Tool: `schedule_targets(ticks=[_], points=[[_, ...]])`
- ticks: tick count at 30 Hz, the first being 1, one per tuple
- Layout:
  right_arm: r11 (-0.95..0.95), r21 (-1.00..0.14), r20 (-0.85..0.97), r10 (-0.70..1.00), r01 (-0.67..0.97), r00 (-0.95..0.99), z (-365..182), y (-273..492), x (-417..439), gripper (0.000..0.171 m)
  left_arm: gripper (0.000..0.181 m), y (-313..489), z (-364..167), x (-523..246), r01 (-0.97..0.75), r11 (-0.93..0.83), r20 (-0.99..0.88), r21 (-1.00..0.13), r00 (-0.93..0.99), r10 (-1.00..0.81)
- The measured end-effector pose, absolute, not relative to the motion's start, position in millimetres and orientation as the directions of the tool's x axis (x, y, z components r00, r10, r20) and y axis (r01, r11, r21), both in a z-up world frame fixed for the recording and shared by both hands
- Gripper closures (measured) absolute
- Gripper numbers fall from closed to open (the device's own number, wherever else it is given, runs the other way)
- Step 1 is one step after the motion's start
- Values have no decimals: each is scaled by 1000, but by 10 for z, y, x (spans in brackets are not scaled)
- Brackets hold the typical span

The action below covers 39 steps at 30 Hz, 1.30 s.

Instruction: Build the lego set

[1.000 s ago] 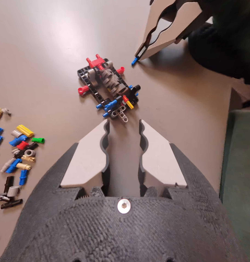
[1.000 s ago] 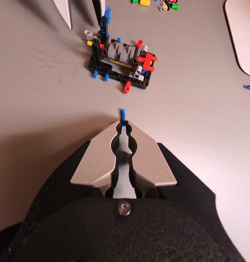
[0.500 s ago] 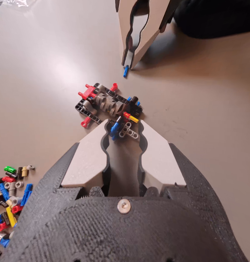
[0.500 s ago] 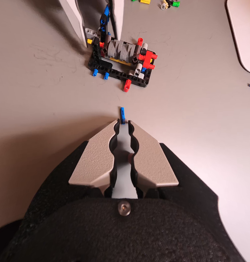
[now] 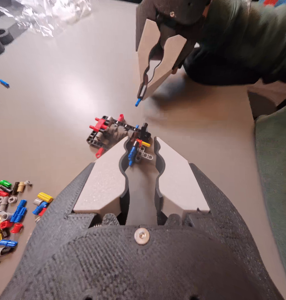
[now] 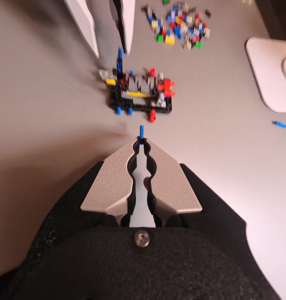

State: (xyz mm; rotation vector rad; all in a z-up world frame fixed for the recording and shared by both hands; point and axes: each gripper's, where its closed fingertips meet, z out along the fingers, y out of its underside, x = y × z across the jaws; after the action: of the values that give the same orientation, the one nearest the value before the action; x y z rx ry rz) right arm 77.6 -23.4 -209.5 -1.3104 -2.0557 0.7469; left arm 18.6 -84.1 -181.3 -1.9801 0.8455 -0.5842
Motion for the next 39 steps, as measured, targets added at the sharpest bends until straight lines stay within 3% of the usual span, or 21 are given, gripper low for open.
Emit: schedule_targets(ticks=[1, 7, 14, 20, 24, 28, 30, 35, 39], points=[[345, -758, 162, 922, 553, -353, -1982, -292, 740, 169, 155, -823, -1777, 171, -321, -369, 76, -872, 657, -750], [315, -854, 116, 891, 413, -439, -1639, -760, 590, 169, 159, -830, -1698, 440, -396, -197, -33, -897, 504, -863], [357, -847, 172, 885, 394, -432, -1630, -843, 533, 169, 179, -854, -1670, 578, -360, -203, 17, -911, 458, -889], [366, -834, 187, 892, 413, -411, -1654, -810, 531, 169, 173, -800, -1664, 558, -302, -261, 85, -917, 491, -867], [360, -839, 191, 898, 409, -397, -1639, -803, 509, 170, 178, -809, -1676, 554, -299, -266, 93, -916, 488, -868], [249, -937, 154, 923, 244, -352, -1339, -792, 454, 170, 178, -811, -1385, 497, -77, -304, 240, -949, 445, -863], [175, -972, 107, 924, 158, -366, -1185, -833, 462, 159, 179, -846, -1260, 476, 28, -329, 313, -944, 386, -868], [186, -977, 131, 909, 101, -396, -1142, -922, 467, 155, 179, -913, -1204, 523, 59, -335, 335, -940, 335, -881], [210, -971, 148, 903, 115, -405, -1193, -947, 466, 165, 179, -944, -1233, 563, 34, -332, 324, -943, 329, -887]])
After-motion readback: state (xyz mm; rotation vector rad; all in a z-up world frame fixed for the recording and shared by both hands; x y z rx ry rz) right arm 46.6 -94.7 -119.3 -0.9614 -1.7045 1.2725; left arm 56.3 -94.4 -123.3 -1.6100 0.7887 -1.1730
